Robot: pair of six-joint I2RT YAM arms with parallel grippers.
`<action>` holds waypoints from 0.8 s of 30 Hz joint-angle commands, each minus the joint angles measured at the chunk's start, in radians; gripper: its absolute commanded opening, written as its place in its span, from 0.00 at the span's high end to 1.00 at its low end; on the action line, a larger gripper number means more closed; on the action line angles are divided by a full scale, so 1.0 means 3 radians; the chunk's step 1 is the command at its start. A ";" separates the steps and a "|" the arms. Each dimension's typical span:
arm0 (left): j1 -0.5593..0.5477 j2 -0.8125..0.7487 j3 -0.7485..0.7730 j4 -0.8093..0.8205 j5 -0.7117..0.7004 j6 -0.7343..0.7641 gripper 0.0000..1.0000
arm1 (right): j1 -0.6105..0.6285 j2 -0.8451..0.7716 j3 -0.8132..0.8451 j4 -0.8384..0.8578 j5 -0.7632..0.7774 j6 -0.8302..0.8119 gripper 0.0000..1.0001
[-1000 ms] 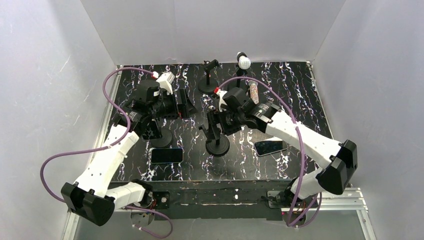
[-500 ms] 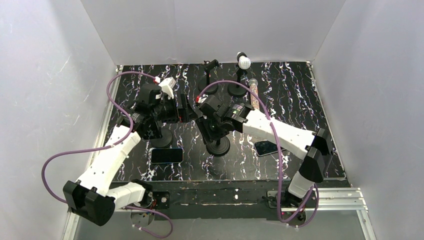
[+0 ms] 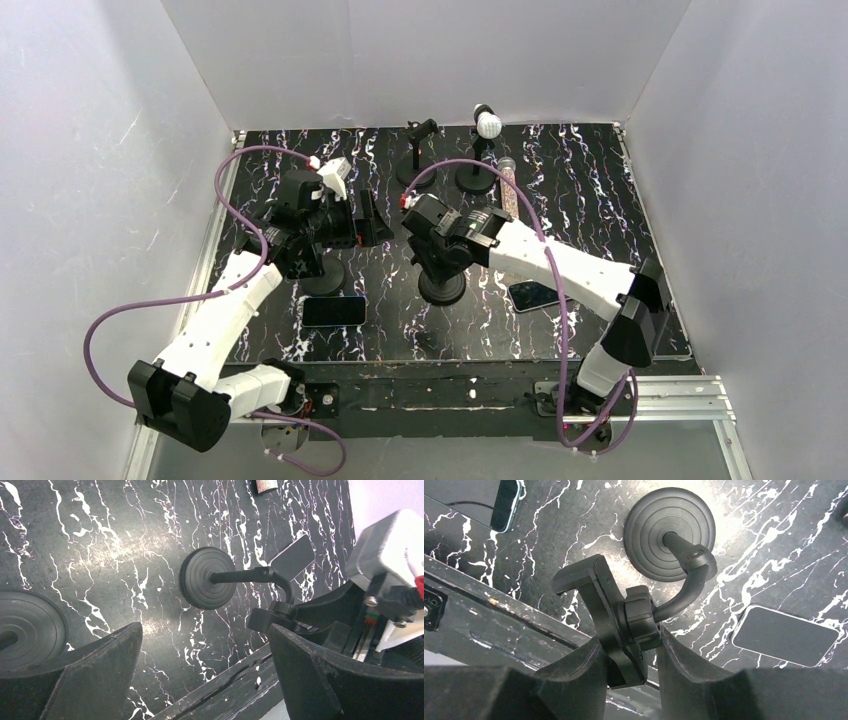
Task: Place the phone on the phone stand
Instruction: Adjust the phone stand at the center of the board.
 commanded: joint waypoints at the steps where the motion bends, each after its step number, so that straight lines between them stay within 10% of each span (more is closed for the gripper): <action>1: 0.0028 -0.0045 -0.0031 0.0043 0.0024 0.0054 0.02 | -0.0022 -0.0287 -0.0186 0.0002 0.0466 -0.0141 0.57; 24: 0.0026 -0.0033 -0.0064 0.0058 0.0057 0.0065 0.02 | -0.0557 -0.0636 -0.0595 0.0081 0.0381 -0.0275 0.47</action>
